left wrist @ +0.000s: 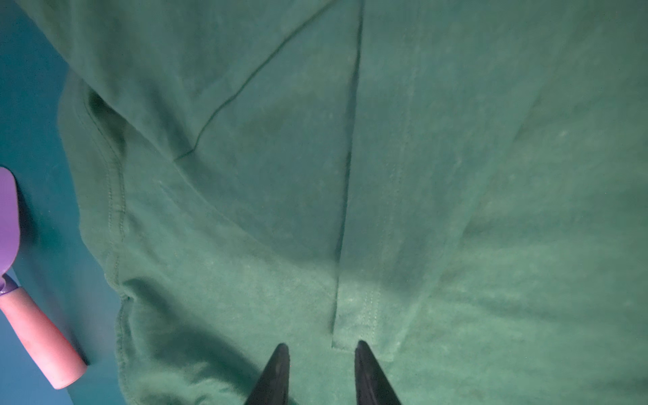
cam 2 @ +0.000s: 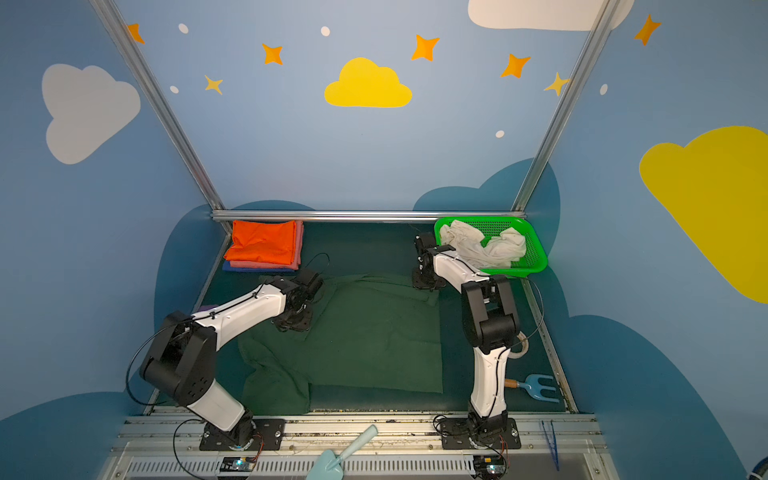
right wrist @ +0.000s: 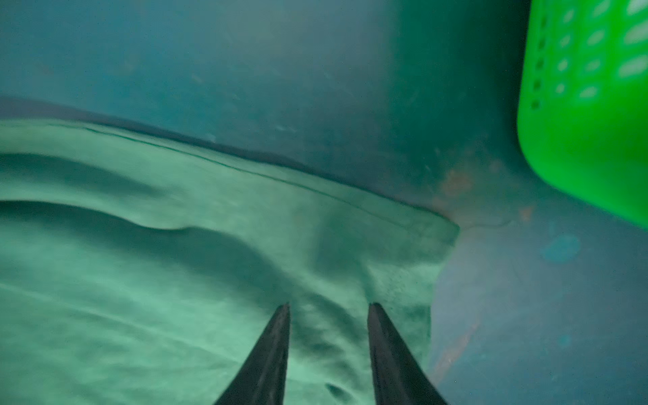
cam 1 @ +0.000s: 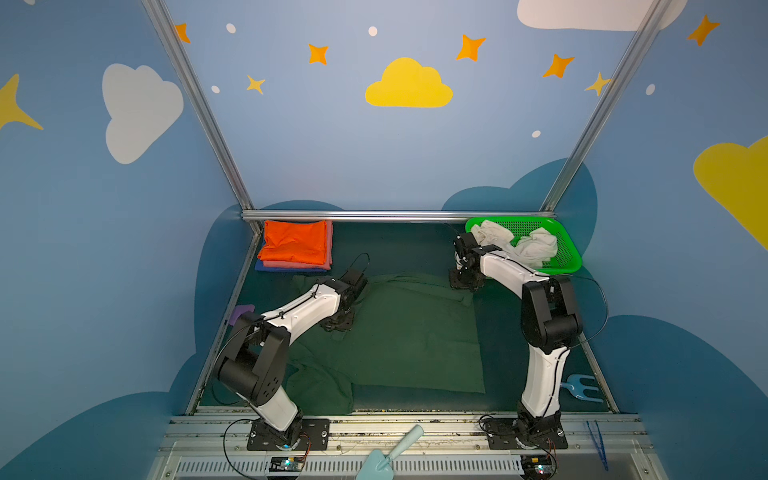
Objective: Fold and stack the t-shirts
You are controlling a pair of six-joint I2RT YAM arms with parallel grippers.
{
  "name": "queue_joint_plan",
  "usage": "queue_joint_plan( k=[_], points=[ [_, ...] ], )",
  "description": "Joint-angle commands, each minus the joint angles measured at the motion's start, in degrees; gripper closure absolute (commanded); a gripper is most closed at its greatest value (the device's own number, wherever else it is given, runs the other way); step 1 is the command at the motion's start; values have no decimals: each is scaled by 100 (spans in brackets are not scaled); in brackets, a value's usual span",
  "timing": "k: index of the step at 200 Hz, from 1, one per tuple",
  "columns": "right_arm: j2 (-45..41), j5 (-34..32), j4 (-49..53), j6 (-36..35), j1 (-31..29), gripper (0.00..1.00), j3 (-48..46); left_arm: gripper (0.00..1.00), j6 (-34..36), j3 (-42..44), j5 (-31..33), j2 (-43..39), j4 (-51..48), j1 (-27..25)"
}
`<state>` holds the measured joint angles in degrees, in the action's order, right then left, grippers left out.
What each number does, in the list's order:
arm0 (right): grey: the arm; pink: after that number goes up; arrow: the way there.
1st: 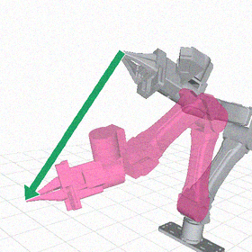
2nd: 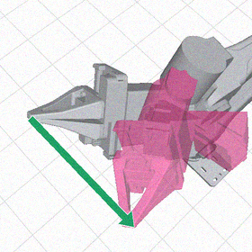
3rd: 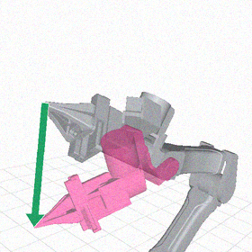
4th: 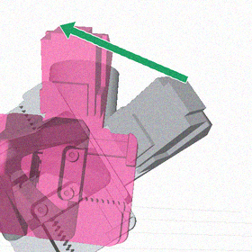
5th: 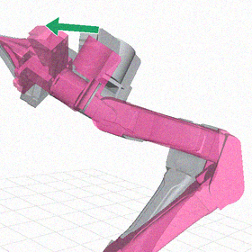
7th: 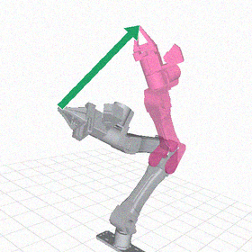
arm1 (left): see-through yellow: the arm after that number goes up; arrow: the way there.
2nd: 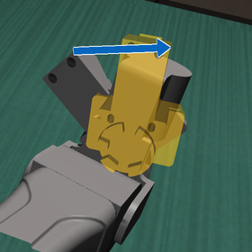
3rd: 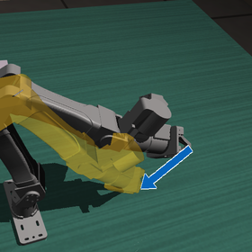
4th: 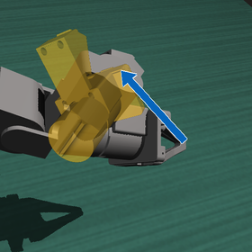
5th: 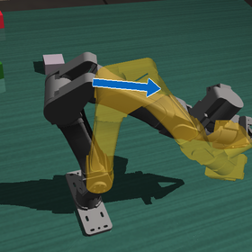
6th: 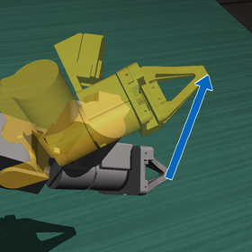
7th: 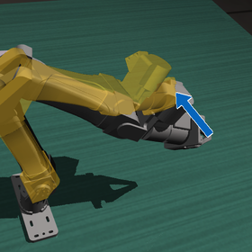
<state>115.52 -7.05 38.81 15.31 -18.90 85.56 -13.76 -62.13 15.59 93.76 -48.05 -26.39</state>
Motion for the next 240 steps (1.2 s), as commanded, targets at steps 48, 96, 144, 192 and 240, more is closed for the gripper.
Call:
queue_joint_plan(
  k=[48, 96, 144, 192, 240],
  points=[
    [-212, -172, -330, 568, 541, 63, -491, 66, 23, -238, 58, 134, -149, -1],
    [28, 70, -626, 701, 665, 59, -358, 66, 6, -269, 72, 152, -213, 2],
    [438, 158, -446, 707, 685, 52, 47, 66, 4, -319, 66, 213, -263, -4],
    [433, 122, -352, 653, 645, 71, 167, 66, -4, -337, 53, 220, -284, -2],
    [55, -318, -253, 381, 474, 90, 187, 66, -3, -328, 5, 232, -257, 1]
  ],
)
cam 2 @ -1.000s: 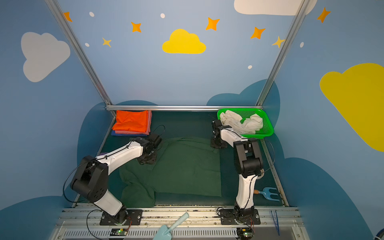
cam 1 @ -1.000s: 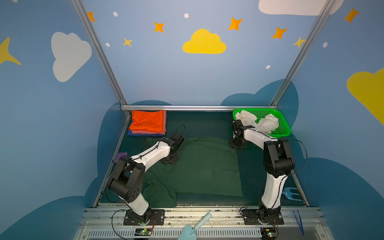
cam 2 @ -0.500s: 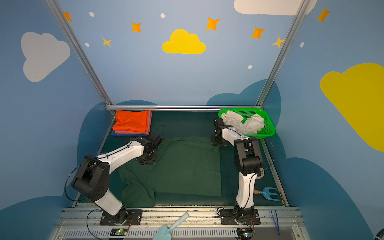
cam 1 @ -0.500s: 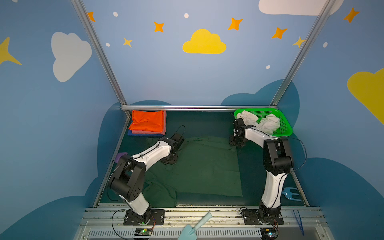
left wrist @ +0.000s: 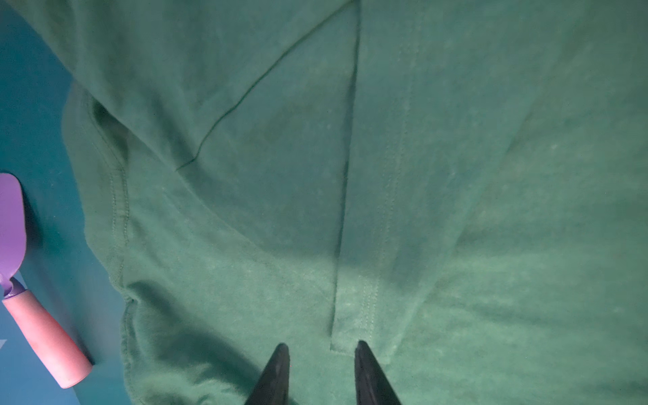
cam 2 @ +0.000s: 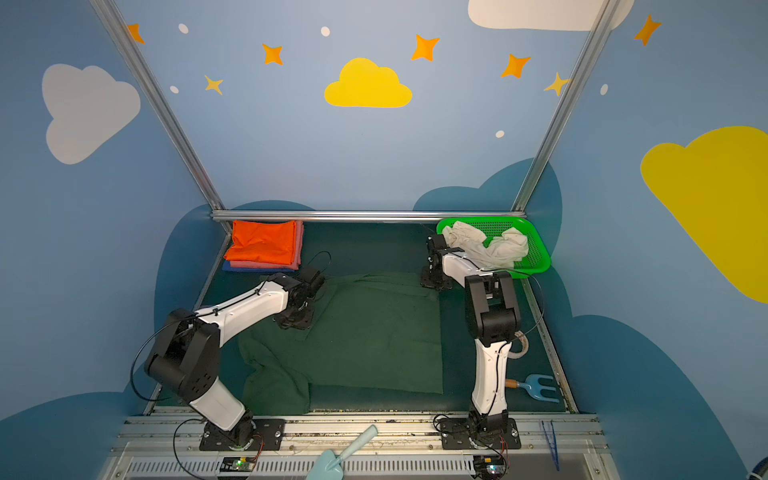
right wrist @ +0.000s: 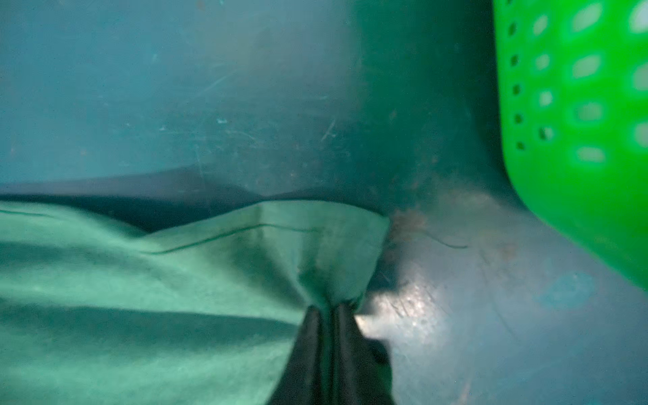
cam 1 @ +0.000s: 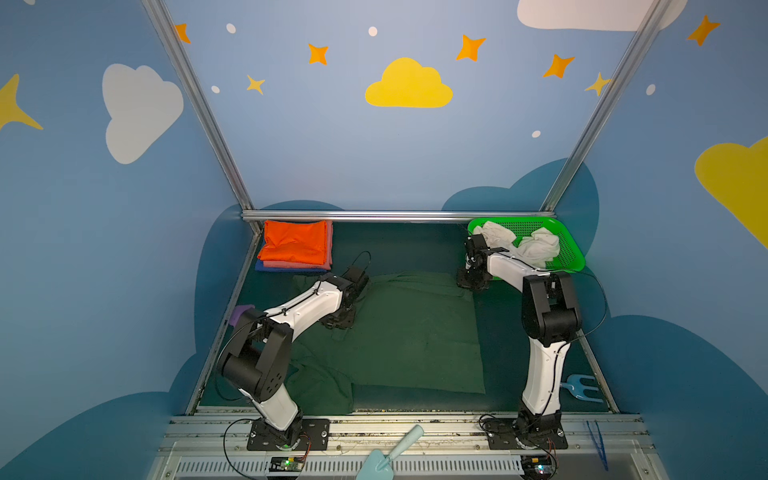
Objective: Fold and stack the t-shirts
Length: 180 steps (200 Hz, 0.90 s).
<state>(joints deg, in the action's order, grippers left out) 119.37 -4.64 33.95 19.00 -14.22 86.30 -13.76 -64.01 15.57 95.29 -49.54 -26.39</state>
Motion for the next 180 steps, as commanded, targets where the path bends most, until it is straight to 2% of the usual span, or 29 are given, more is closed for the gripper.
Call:
queue_joint_plan(
  k=[1, 29, 61, 84, 102, 180],
  points=[
    [-346, -570, 229, 5, 7, 90, 109, 66, 1, -139, 7, 78, -109, 2],
    [-602, -859, 194, -190, -222, 100, -14, 66, 3, -137, -2, 71, -84, 3],
    [-819, -1102, 154, -383, -471, 100, -174, 66, 11, -113, -20, 69, -56, 0],
    [-919, -1212, 139, -525, -637, 97, -300, 66, 5, -95, -36, 80, -47, -5],
    [-1047, -1300, 112, -603, -768, 100, -474, 66, 1, -74, -32, 68, -38, 1],
    [-2121, -2151, -349, -407, -1454, 98, -2107, 66, -6, -51, -26, 104, 30, 3]
  ],
)
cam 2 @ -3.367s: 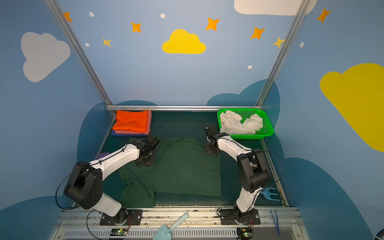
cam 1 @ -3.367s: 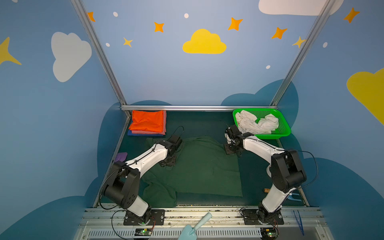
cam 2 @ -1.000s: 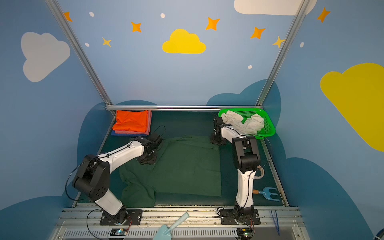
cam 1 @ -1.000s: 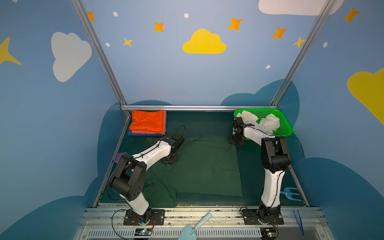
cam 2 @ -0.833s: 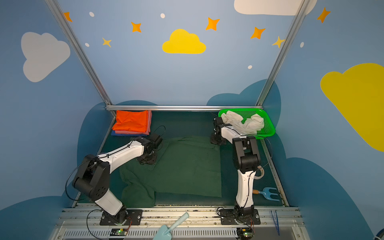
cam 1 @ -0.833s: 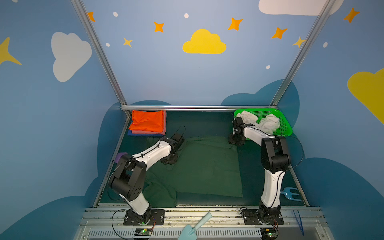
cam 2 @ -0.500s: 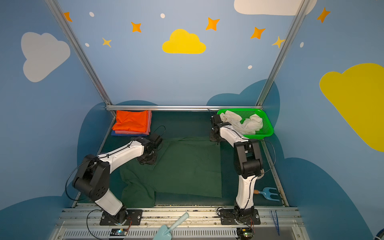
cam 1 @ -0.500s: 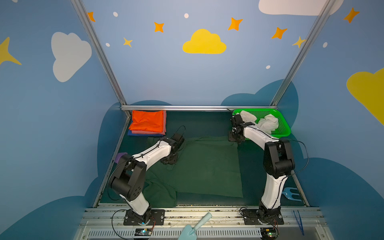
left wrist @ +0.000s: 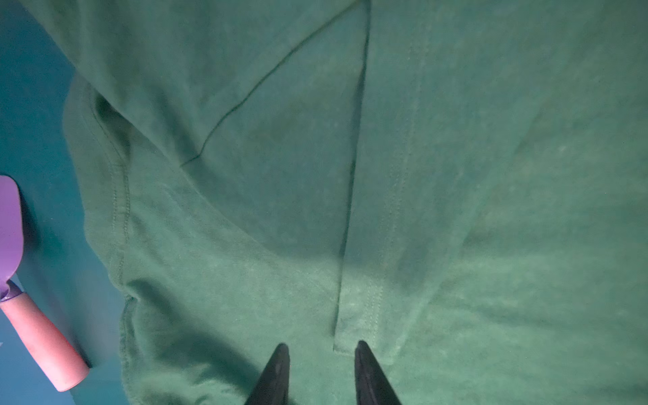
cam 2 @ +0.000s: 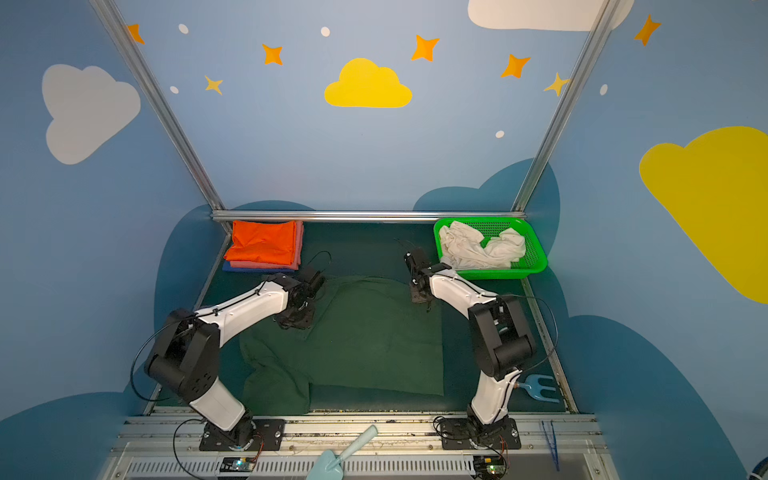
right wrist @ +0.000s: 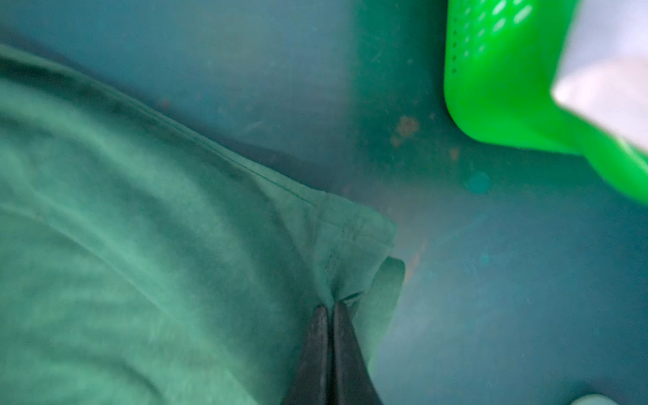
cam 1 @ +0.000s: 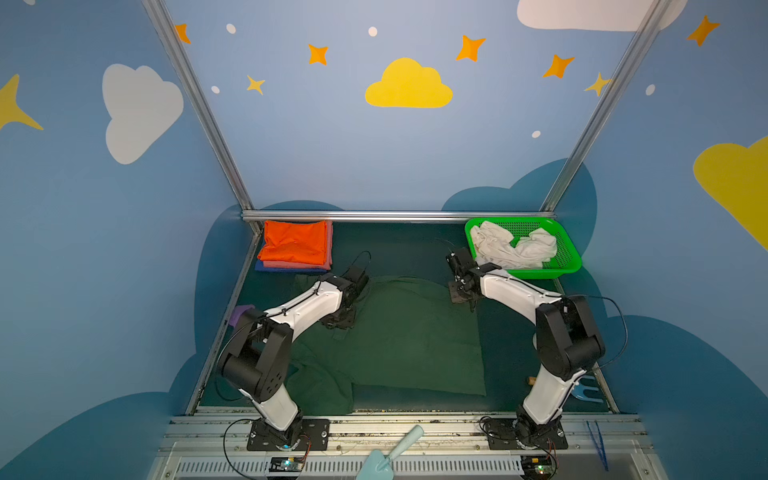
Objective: Fold and stack the t-shirts
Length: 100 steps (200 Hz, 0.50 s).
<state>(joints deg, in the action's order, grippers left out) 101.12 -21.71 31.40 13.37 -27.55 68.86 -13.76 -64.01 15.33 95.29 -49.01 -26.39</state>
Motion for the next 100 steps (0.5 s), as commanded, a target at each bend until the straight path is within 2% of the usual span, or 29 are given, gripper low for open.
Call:
queue_joint_plan(
  k=[1, 11, 22, 26, 43, 72, 100],
  points=[
    [-300, -446, -87, 157, -129, 98, -377, 66, -5, -51, 6, 113, -22, 3],
    [-337, -481, -21, 237, -164, 94, -518, 66, -11, -58, 8, 134, -12, 1],
    [-333, -460, 96, 367, -189, 75, -602, 66, -6, -61, 0, 167, -3, 2],
    [-323, -428, 160, 389, -194, 71, -602, 66, -10, -66, -7, 181, -3, 1],
    [-286, -369, 306, 424, -216, 65, -602, 66, -12, -110, -31, 232, -3, 2],
    [-394, -207, 356, 433, -173, 49, -516, 66, 6, -156, -35, 268, -3, 3],
    [-406, 615, 116, 505, 186, 48, -407, 66, 5, -158, -35, 270, 6, 0]
  ],
)
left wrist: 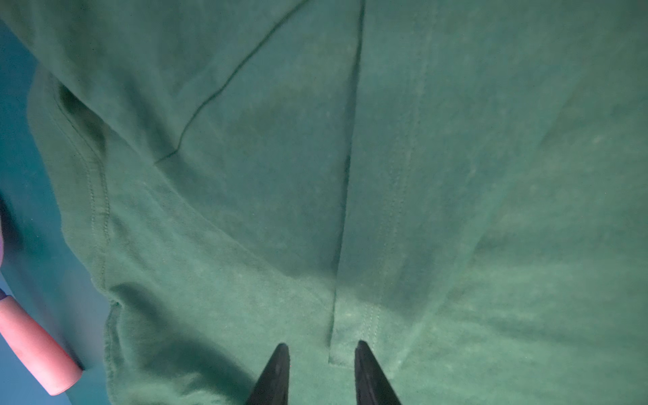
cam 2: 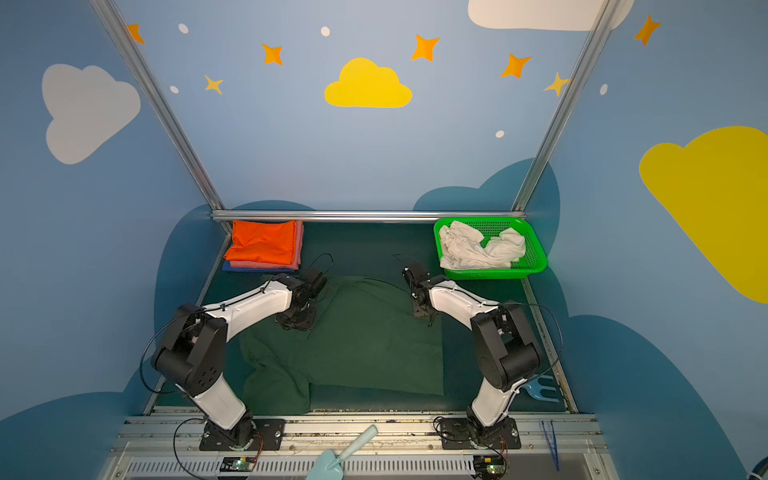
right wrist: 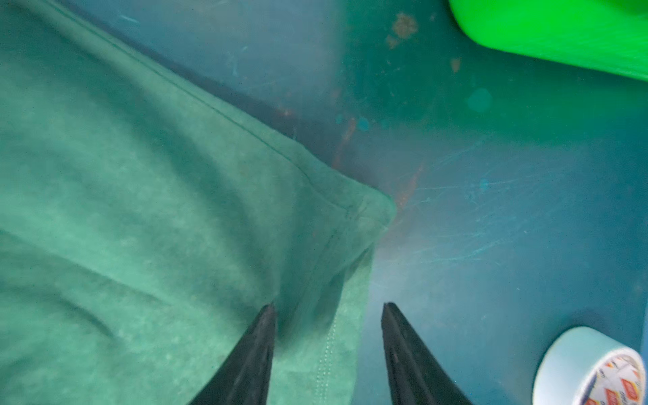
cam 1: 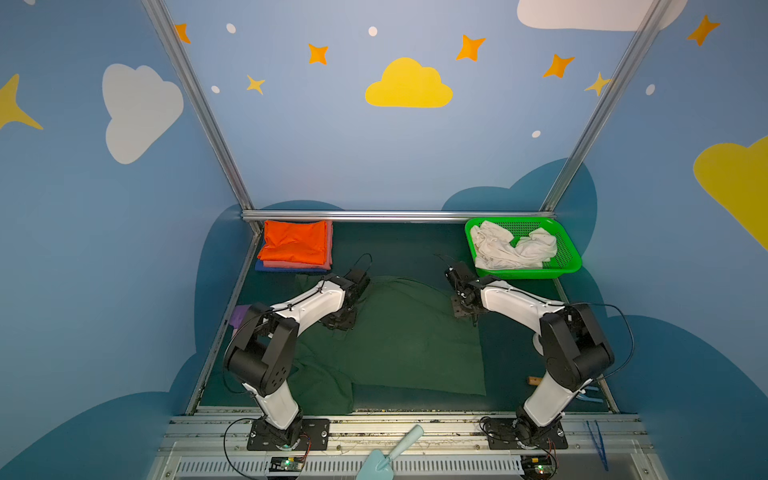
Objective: Fold and stack the t-shirts
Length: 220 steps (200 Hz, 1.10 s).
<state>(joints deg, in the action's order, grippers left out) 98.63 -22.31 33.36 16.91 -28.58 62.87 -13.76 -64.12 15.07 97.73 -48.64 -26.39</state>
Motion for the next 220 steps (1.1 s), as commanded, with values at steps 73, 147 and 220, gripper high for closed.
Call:
queue_joint_plan(
  k=[73, 147, 220],
  points=[
    [505, 2142, -443, 275, 1171, 49, 830, 66, -17, -123, 19, 61, -49, 0],
    [1047, 2727, -155, 79, 1361, 46, 1264, 66, -27, -126, 65, 72, -119, 9],
    [827, 2568, -10, -21, 1372, 91, 1247, 73, -111, -167, 150, 59, -189, 21]
  ],
)
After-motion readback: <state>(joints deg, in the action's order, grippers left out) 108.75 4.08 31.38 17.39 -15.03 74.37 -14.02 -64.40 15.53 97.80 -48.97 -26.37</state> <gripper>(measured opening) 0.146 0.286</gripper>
